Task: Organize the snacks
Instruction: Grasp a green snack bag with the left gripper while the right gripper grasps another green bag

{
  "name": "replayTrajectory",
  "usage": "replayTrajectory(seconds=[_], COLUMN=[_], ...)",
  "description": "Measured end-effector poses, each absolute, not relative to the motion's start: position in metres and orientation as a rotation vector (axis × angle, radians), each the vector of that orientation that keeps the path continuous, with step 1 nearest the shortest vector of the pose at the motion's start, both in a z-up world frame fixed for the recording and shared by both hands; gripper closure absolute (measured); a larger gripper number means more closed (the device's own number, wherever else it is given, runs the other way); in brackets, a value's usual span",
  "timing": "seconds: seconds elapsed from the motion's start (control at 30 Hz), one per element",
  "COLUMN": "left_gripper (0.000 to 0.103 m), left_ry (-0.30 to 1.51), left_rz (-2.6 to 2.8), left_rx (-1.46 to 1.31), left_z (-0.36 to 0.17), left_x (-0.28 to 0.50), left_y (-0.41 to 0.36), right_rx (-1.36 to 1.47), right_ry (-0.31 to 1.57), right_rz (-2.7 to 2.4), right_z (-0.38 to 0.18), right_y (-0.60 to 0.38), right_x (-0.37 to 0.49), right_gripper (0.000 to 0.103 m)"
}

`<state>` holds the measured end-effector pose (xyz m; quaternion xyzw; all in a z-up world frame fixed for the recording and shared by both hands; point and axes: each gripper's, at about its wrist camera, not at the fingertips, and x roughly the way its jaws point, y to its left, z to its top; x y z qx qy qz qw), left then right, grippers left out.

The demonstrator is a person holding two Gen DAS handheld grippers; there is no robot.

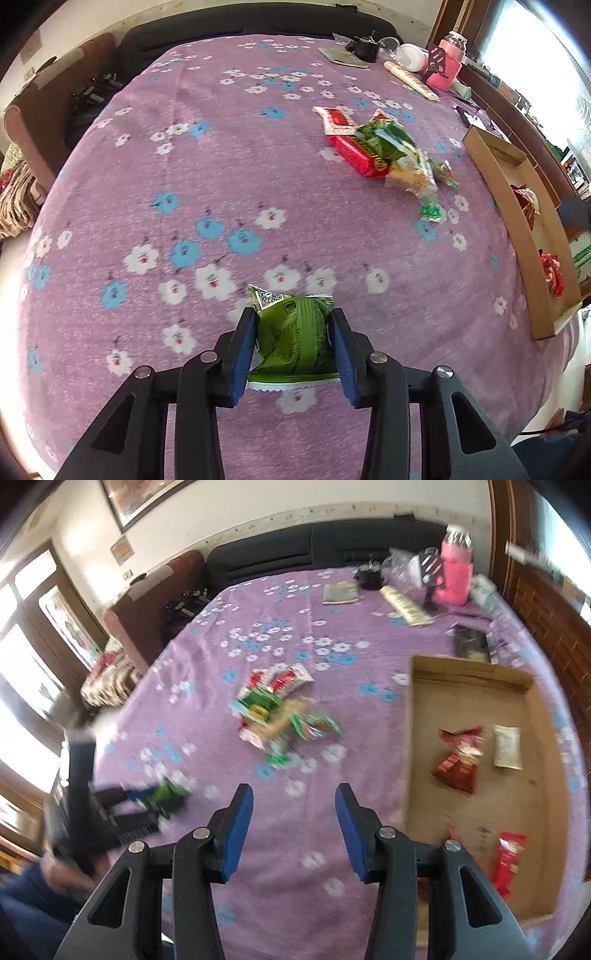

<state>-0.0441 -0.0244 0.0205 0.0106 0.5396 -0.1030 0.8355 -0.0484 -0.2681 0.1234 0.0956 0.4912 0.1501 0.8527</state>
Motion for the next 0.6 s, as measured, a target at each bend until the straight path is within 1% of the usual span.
replayTrajectory(seconds=[0.1,0.23,0.43,0.6], left_gripper=[0.061,0.061,0.061,0.061], left_ry=[1.142,1.134,1.123,1.114], left_rz=[-0.213,-0.218,-0.224,-0.227], left_rx=[0.031,0.057,0.091,0.102], left_z=[0.021,0.02,0.019,0.019], left_x=[-0.046,-0.05,-0.053,-0.055], left_y=[-0.019,-0.016,-0.019,-0.019], right_rx=[0.321,0.423,0.455,0.44], right_ry=[1.102,1.187,1.298,1.348], right_rz=[0.346,0.349,0.307,0.271], right_z=[0.12,0.108,0.078,0.057], right_y=[-0.257,-0.241,-0.222,-0.212], right_x=[-0.01,0.036,0.088,0.105], right_gripper=[0.054,0.054,0.054,0.054])
